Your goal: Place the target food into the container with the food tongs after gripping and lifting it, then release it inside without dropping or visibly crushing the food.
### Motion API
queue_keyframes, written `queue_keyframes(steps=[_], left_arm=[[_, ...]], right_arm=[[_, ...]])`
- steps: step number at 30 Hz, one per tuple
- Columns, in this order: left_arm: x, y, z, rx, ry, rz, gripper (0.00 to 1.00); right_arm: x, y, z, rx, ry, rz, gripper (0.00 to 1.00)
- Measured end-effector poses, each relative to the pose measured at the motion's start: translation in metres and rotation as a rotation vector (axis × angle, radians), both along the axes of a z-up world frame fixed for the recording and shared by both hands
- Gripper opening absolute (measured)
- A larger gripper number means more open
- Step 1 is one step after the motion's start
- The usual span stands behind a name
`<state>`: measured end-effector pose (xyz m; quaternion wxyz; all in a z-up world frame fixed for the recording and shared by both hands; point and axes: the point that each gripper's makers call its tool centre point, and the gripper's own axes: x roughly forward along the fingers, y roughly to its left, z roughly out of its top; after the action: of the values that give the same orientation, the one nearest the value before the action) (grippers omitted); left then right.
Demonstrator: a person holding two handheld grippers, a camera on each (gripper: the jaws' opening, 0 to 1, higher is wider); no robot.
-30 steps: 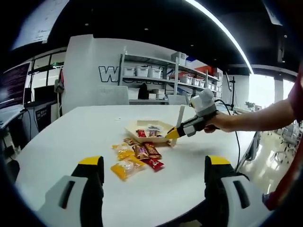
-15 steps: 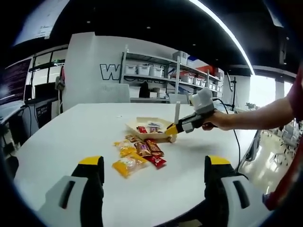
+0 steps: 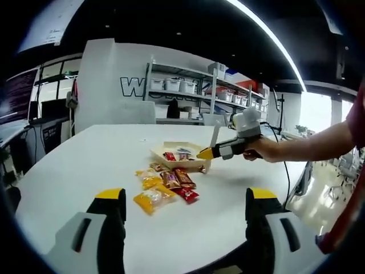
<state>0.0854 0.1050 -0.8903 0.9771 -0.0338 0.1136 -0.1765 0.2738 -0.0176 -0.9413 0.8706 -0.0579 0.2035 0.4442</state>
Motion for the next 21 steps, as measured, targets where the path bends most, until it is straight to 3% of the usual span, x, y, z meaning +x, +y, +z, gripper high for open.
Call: queue_keyframes(steps=[1, 2, 8, 16, 21], left_arm=[[0.0, 0.001, 0.001, -0.002, -0.002, 0.003, 0.85], [-0.001, 0.004, 0.001, -0.007, -0.004, 0.009, 0.85], [0.001, 0.009, 0.001, -0.017, -0.003, 0.023, 0.84], [0.0, -0.012, -0.006, -0.003, 0.012, -0.022, 0.84], [-0.002, -0.015, 0.001, -0.005, -0.001, -0.031, 0.84]], right_arm=[[0.001, 0.001, 0.004, 0.009, -0.058, 0.008, 0.2], [-0.002, 0.001, 0.002, 0.012, -0.025, 0.0, 0.2], [-0.015, -0.007, 0.002, 0.011, -0.021, 0.0, 0.2], [-0.039, -0.022, -0.006, -0.034, -0.043, 0.018, 0.21], [-0.052, -0.026, -0.005, -0.03, 0.004, 0.023, 0.21]])
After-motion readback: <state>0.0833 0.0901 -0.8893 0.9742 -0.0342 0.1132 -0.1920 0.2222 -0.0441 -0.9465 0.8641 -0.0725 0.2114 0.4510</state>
